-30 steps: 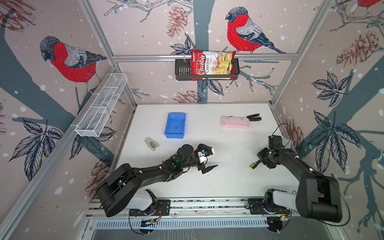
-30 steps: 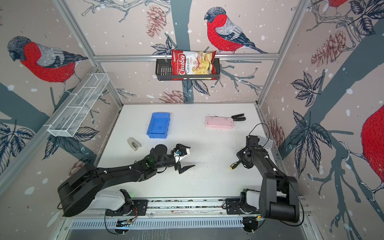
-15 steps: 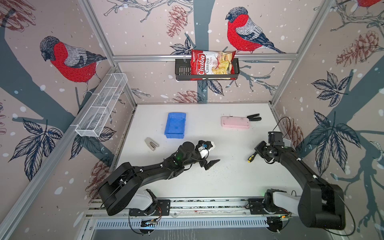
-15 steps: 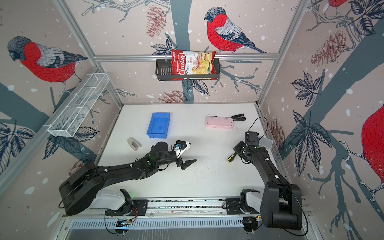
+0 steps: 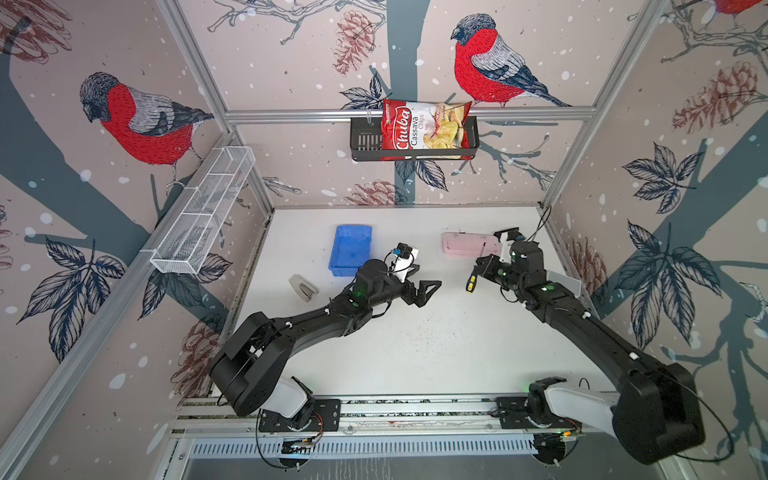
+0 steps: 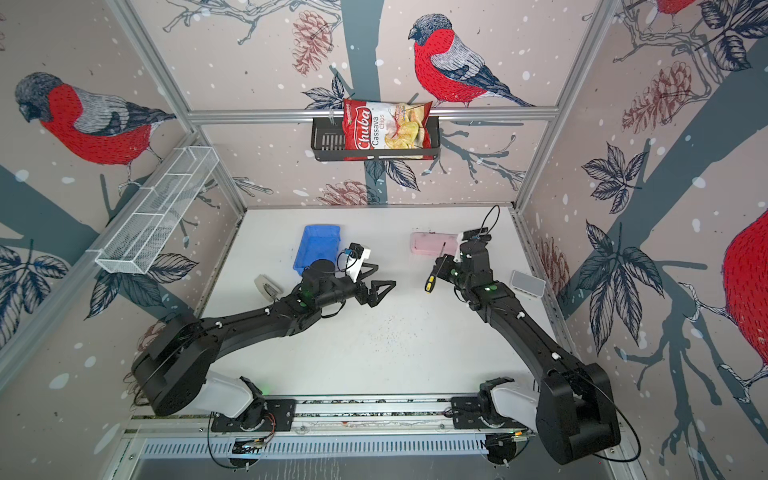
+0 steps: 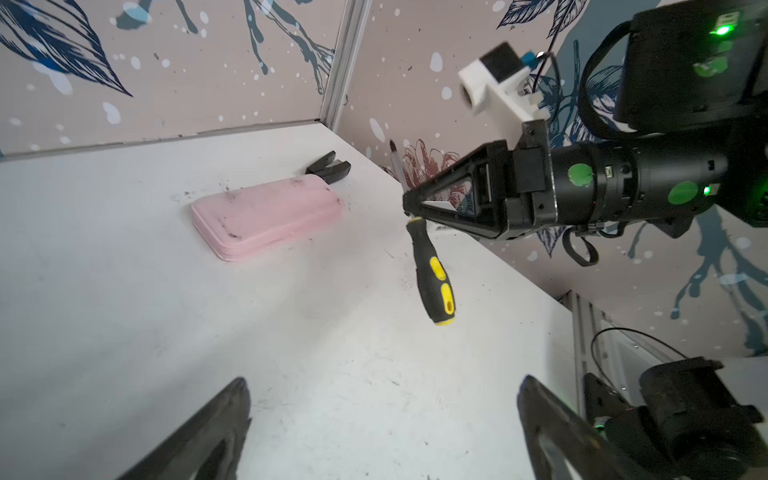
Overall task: Put the screwdriver in the bin
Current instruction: 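Lift the screwdriver upright with the right gripper toward the left gripper, then close the left gripper on the screwdriver handle below the right gripper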
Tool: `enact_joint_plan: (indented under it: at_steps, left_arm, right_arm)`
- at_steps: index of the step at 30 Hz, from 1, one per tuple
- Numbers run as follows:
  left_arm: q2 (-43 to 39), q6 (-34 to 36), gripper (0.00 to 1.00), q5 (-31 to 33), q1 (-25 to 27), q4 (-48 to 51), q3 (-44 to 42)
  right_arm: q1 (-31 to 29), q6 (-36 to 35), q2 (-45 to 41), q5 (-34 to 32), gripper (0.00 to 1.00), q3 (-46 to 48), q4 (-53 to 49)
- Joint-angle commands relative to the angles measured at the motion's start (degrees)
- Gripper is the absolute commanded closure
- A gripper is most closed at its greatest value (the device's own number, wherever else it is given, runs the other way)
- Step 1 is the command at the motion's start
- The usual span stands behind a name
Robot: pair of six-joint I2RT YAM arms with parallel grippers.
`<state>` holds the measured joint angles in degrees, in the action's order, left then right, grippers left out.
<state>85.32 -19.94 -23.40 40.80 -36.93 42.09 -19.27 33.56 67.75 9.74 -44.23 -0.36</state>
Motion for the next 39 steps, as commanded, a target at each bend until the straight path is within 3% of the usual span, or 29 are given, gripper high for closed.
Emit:
enact_joint_plan:
  at_steps: [1,7,15,18,39]
  left_arm:
    - [2.1,-5.5,0.03,-4.7,-0.3,-5.0,2.1]
    - [7.3,-12.3,0.03,-10.0,-0.4,-10.2,7.2]
    - [14.3,-21.8,0.26,-17.2,-0.4,-21.3,12.1]
    - [15.4,-23.1,0.39,-18.1,-0.4,-23.7,12.9]
    - [17.8,-26.9,0.8,-20.8,-0.4,-30.9,13.0]
  right_arm:
    - [-1.6,-4.4,-0.7,2.6,1.0,-1.0,9.1]
    - [-3.4,-5.9,-3.0,8.0,1.0,0.5,19.6]
    - [-4.8,-8.3,-5.9,10.6,1.0,2.5,26.4]
    - [-5.2,-8.6,-6.6,10.6,1.0,2.9,26.6]
    - [-6.6,-8.8,-6.1,9.9,1.0,3.1,27.1]
